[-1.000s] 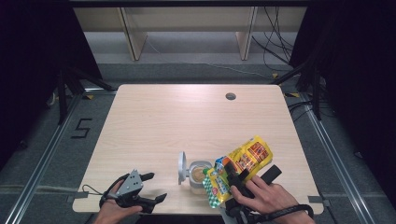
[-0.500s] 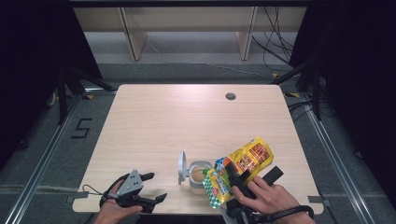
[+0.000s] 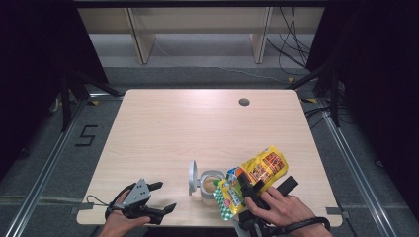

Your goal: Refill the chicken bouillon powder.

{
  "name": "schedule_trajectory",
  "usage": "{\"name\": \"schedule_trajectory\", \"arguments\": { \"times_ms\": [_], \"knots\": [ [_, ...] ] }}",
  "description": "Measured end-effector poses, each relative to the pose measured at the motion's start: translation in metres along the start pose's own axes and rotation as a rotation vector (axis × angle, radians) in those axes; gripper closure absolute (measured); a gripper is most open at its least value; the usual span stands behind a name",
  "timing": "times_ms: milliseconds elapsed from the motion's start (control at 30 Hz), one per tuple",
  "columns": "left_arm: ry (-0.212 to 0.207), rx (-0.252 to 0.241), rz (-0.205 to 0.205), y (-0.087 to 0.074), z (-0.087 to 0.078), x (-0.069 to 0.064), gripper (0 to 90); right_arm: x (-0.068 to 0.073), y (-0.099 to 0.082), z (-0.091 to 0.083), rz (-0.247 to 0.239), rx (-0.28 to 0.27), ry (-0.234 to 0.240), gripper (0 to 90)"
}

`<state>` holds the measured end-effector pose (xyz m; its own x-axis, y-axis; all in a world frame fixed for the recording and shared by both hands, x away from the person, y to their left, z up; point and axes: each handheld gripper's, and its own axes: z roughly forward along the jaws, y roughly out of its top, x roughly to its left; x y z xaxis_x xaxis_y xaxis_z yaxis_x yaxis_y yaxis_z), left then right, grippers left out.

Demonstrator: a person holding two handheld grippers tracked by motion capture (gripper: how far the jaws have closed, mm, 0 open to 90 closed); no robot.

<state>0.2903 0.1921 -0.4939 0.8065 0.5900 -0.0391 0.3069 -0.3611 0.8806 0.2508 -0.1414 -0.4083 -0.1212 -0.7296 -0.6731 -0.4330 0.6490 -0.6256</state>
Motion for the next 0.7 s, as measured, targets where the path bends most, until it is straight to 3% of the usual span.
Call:
{"name": "schedule_trajectory", "arguments": {
  "times_ms": [100,133,167,233,400,433,467,500,533,600,700],
  "knots": [
    [0.001,0.001,-0.001,0.0001,0.0002,-0.0012,15.2,0.0000,-0.0005,-0.0011,-0.006,0.010,-0.031,72.1],
    [0.002,0.002,-0.023,-0.0004,0.0006,-0.0025,15.2,0.0006,-0.0007,-0.0013,0.006,0.003,-0.007,72.1],
    [0.000,0.002,0.000,0.0000,0.0006,-0.0011,15.2,0.0017,-0.0008,-0.0015,0.009,0.000,-0.007,72.1],
    [0.001,0.003,0.002,0.0000,0.0006,-0.0006,15.2,0.0022,-0.0011,-0.0012,0.008,0.000,0.003,72.1],
    [0.002,0.007,0.009,0.0002,0.0008,0.0001,15.2,0.0038,-0.0024,-0.0022,0.018,0.005,-0.001,72.1],
    [0.000,0.000,-0.018,-0.0003,0.0015,-0.0018,15.2,0.0039,-0.0024,-0.0026,0.016,0.004,-0.002,72.1],
    [-0.002,0.008,0.007,0.0002,0.0009,-0.0002,15.2,0.0035,-0.0024,-0.0031,0.013,0.007,0.002,72.1],
    [0.003,0.002,-0.014,-0.0002,0.0013,-0.0019,15.2,0.0037,-0.0027,-0.0034,0.014,0.008,-0.010,72.1],
    [0.001,0.004,0.005,0.0001,0.0009,-0.0005,15.2,0.0033,-0.0031,-0.0035,0.018,0.003,-0.001,72.1],
    [0.001,0.003,0.003,0.0001,0.0006,-0.0005,15.2,0.0031,-0.0031,-0.0036,0.013,0.007,-0.018,72.2],
    [-0.003,0.004,-0.010,0.0000,0.0007,-0.0010,15.2,0.0047,-0.0026,-0.0041,0.028,-0.005,-0.001,72.1]
  ]
}}
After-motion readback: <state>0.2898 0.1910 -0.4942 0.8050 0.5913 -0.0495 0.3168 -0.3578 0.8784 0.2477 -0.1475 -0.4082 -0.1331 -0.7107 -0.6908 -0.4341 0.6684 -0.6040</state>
